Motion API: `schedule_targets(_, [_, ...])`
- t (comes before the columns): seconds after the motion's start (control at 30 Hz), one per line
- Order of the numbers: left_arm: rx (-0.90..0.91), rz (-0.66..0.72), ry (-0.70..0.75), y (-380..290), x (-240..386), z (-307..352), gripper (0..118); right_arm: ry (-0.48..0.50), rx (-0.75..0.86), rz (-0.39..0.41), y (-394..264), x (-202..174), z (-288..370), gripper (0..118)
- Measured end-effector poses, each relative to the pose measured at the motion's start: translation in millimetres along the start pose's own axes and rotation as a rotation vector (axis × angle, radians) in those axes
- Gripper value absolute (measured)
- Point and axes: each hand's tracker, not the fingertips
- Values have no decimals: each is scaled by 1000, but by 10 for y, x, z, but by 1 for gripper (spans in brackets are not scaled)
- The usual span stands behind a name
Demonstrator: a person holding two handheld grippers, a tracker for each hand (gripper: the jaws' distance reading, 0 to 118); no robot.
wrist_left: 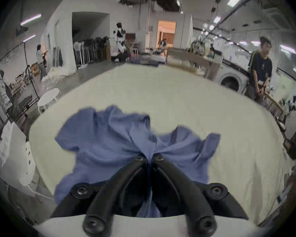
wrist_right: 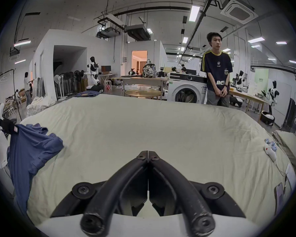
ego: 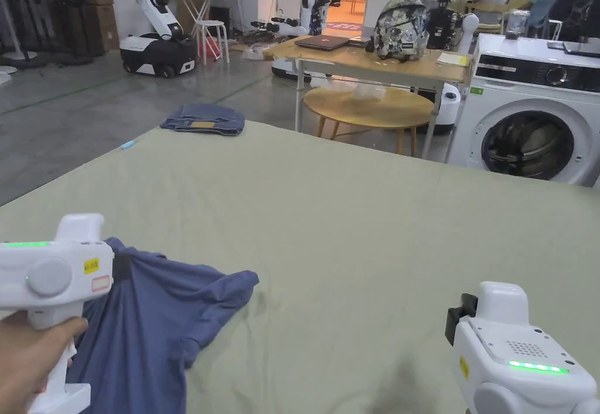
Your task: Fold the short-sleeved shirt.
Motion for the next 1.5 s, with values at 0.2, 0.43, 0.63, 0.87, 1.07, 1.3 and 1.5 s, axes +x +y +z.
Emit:
schedule_targets(0.2, [186, -60, -98, 686, 480, 517, 0, -28, 33, -24, 96, 192, 122, 0])
schedule_targets(0.43, [287, -182, -271, 1145, 1427, 865, 0, -83, 73, -61, 184, 549, 336, 0])
schedule_targets(0.63, [328, -258, -443, 1296, 2370, 954, 0, -159, 102, -102, 204, 980, 578, 0])
schedule_targets(0.87, [269, -318, -663, 1075, 3674, 908, 0, -268, 127, -142, 190, 1532, 887, 0])
schedule_targets(1.07, [76, -375, -800, 326, 4560, 631, 0, -347, 122, -153, 72, 1885, 1095, 0])
schedule_targets(1.3, [-133, -440, -844, -553, 4883, 196, 0, -393, 87, -177, -116, 2105, 1212, 0])
schedule_targets(1.5, [-125, -423, -813, -706, 4722, 152, 19, -390, 60, -184, -177, 2112, 1198, 0])
